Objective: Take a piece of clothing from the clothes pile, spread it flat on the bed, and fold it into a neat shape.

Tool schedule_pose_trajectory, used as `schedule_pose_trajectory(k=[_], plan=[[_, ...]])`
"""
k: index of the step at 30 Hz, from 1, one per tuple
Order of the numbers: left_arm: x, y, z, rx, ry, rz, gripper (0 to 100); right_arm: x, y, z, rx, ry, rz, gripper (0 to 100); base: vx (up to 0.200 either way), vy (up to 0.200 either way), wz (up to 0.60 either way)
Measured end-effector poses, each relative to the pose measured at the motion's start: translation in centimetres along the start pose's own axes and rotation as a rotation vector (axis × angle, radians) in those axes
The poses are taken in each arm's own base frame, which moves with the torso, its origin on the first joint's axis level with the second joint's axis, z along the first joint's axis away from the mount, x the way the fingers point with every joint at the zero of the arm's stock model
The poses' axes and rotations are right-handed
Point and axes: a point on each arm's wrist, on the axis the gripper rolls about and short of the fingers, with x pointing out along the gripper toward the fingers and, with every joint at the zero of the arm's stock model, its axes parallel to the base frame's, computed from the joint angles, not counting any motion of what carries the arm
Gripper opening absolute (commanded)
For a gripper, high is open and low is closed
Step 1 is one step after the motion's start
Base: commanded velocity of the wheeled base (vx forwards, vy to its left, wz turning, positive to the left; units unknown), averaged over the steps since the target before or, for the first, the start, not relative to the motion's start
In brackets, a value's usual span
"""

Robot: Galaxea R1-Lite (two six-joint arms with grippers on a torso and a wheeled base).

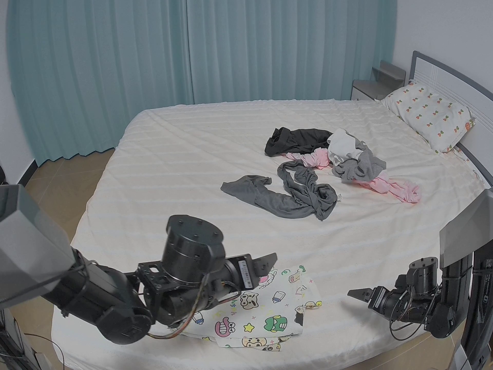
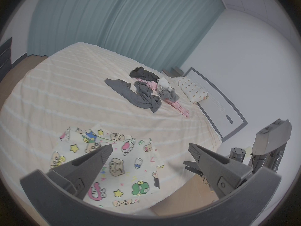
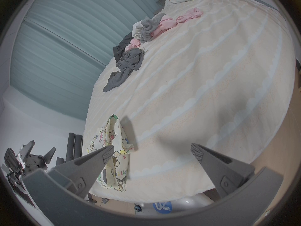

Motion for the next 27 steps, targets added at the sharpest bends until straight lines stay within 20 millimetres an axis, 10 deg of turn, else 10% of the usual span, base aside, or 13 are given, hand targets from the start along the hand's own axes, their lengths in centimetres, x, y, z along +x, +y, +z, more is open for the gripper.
schedule_pose_trajectory(k=[13,27], plan=[[-4.5,6.5,0.9,-0.348,0.045,-0.109,100,0.2,0.4,-0.6,0.003,0.023,0.010,100,-0.092,0.000,0.00],[-4.5,9.4,1.1,-0.449,0.128,-0.132,100,0.3,0.6,-1.0,-0.001,0.039,0.011,100,0.000,0.000,0.00]])
